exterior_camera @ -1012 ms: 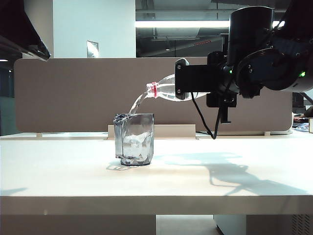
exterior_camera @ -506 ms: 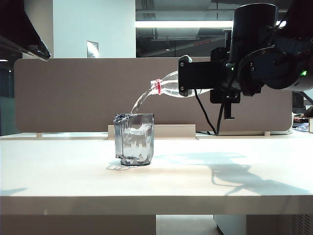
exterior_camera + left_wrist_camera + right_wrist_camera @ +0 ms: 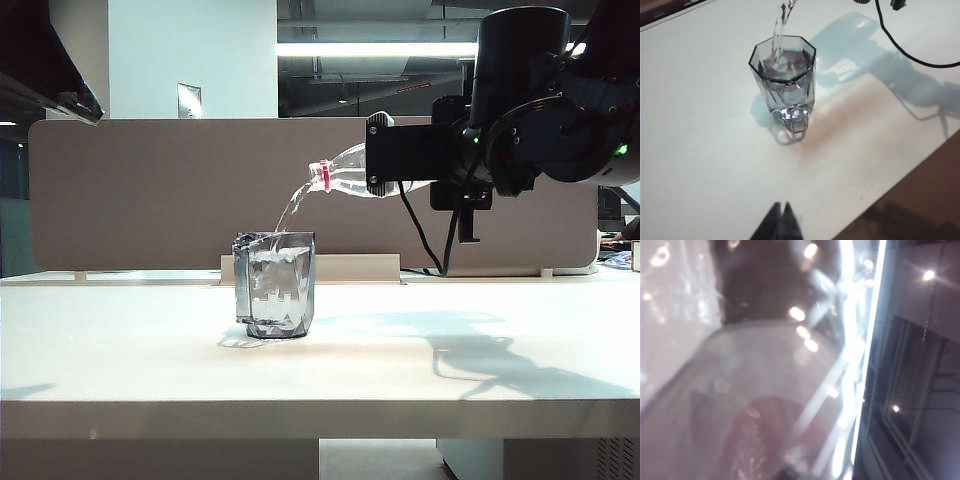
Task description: Pick up the mineral water bottle on the table and pour water into the mug until it's full.
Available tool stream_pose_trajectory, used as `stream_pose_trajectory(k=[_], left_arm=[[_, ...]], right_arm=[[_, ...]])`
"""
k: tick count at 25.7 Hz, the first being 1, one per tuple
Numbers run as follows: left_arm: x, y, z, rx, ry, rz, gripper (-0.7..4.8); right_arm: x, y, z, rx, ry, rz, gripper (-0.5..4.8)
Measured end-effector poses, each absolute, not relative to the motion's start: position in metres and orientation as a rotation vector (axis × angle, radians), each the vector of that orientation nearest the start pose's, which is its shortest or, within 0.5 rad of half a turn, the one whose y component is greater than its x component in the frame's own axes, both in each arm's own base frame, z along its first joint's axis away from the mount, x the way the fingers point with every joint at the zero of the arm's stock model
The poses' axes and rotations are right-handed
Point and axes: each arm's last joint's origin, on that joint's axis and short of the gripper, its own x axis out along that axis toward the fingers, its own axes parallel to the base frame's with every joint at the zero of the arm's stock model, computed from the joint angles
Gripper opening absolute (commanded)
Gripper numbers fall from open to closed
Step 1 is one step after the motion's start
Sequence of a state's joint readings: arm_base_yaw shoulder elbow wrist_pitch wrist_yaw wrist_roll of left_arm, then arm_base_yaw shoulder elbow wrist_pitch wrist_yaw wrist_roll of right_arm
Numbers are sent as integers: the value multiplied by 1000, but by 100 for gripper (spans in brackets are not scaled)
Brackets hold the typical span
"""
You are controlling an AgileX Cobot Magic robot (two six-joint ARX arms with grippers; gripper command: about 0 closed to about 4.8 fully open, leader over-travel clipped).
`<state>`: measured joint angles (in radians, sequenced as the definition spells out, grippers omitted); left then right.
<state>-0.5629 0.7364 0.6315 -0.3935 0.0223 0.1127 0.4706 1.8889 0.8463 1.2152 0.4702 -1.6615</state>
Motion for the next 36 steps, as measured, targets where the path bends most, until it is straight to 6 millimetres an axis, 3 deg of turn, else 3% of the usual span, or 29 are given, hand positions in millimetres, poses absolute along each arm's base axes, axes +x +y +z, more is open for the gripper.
stream_pose_trajectory(k=[12, 22, 26, 36], left_arm=[[134, -86, 269, 242, 455, -600, -2], [134, -86, 269, 242, 455, -600, -2], [134, -86, 269, 242, 455, -600, -2], [134, -86, 269, 242, 455, -600, -2]], right_arm=[[336, 156, 189, -1472, -122, -119, 209], [335, 158, 189, -1224, -136, -94, 197], [335, 159, 187, -1033, -119, -62, 197], [335, 161, 168, -325, 31, 87, 197]])
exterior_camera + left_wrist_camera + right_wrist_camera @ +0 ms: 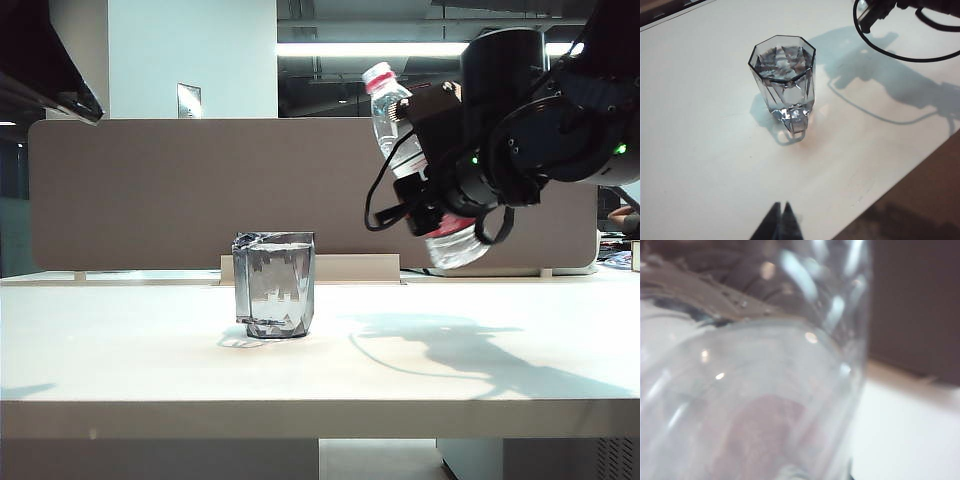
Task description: Pick up the mineral water bottle on the table and pour water into the mug until it's full.
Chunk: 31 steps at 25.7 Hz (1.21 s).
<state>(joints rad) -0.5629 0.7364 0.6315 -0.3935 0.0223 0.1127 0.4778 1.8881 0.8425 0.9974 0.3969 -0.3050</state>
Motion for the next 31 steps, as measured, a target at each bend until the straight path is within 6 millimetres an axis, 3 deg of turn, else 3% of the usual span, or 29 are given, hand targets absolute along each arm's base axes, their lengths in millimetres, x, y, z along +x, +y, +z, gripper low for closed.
stream_pose_trajectory(k=[8, 17, 31], left_arm=[[134, -86, 269, 242, 455, -600, -3], [134, -86, 269, 243, 455, -601, -2], [134, -86, 269, 242, 455, -600, -2]], right_arm=[[318, 161, 144, 2, 156, 332, 198], [289, 150, 127, 112, 110, 409, 198], [291, 151, 105, 132, 88, 411, 210]])
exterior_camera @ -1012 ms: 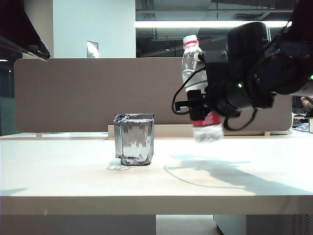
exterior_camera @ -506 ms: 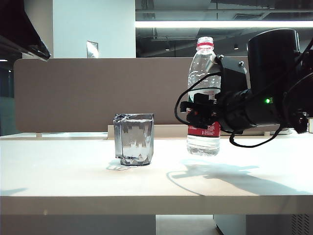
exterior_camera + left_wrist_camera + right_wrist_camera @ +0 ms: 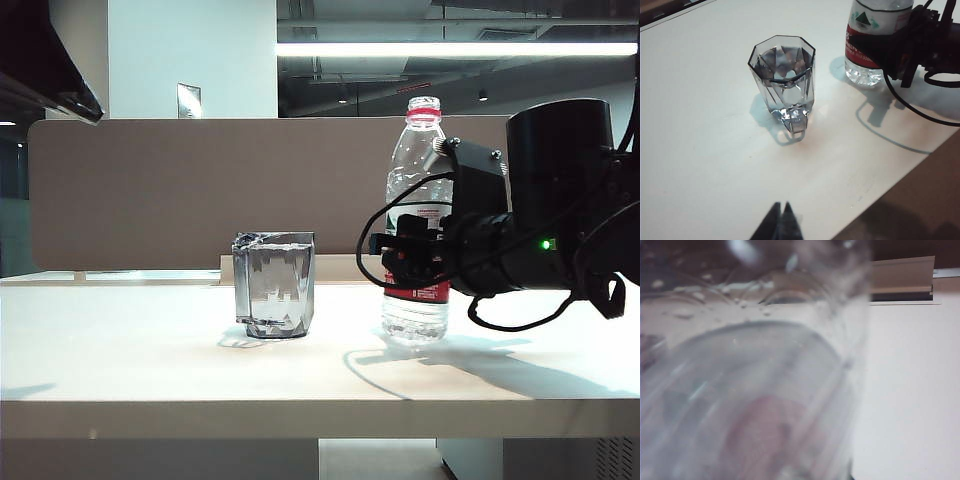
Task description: Pick up the mineral water bottle on the table and pour water into the mug until it's full.
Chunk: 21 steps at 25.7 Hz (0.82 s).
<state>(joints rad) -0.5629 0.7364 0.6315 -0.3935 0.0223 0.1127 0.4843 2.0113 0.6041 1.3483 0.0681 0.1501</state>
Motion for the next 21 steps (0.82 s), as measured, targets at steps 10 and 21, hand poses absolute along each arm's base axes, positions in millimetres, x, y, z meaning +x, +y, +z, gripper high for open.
stream_pose_trajectory(k=[10, 21], left_arm=[[134, -86, 269, 243, 455, -601, -3], [134, -86, 269, 242, 455, -600, -2]], right_arm=[[291, 151, 104, 42, 73, 424, 430], [256, 133, 110, -53, 87, 438, 442]])
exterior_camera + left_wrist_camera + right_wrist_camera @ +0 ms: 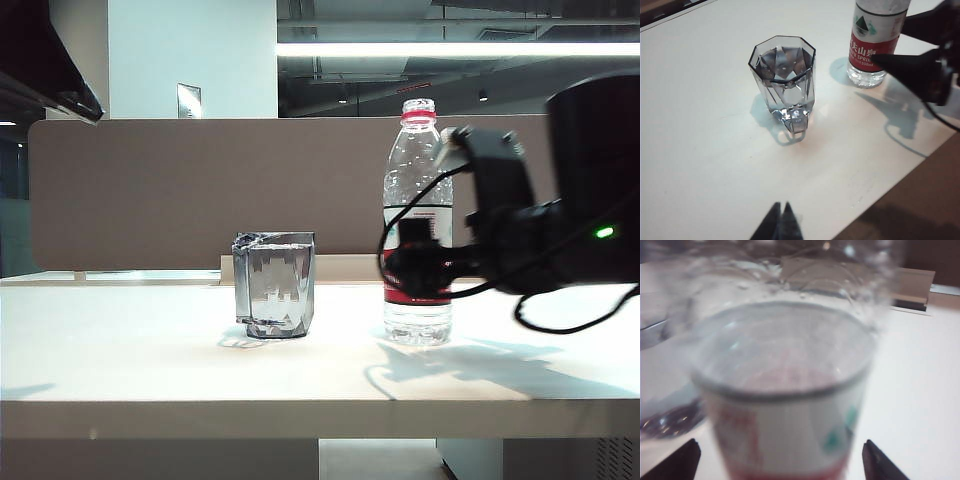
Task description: Pick up the mineral water bottle on the table and pour water into the mug until it's full.
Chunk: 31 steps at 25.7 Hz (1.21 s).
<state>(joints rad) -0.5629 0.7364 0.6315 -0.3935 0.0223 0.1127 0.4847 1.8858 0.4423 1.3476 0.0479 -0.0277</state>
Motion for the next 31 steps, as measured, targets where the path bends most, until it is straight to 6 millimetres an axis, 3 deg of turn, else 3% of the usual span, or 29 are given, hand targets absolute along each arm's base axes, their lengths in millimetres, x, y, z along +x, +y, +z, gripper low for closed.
stream_pose_trajectory(k=[7, 9, 13, 16, 22, 25, 28, 31], left_arm=[[134, -86, 269, 242, 455, -600, -3], [134, -86, 269, 242, 455, -600, -2], [134, -86, 269, 243, 455, -601, -2], [134, -86, 269, 242, 455, -600, -2], [134, -86, 269, 242, 455, -600, -2], [134, -86, 269, 243, 455, -601, -2], [134, -86, 269, 242, 454, -600, -2], [134, -86, 269, 243, 455, -601, -3]], right_arm=[[215, 112, 120, -53, 88, 438, 437], [204, 106, 122, -53, 88, 437, 411], [182, 94, 129, -43, 55, 437, 349], [169, 87, 136, -31, 8, 433, 232], [156, 79, 145, -21, -42, 404, 68], [151, 76, 153, -20, -55, 390, 59], [146, 74, 159, -19, -53, 390, -7], [140, 70, 159, -35, -3, 391, -5]])
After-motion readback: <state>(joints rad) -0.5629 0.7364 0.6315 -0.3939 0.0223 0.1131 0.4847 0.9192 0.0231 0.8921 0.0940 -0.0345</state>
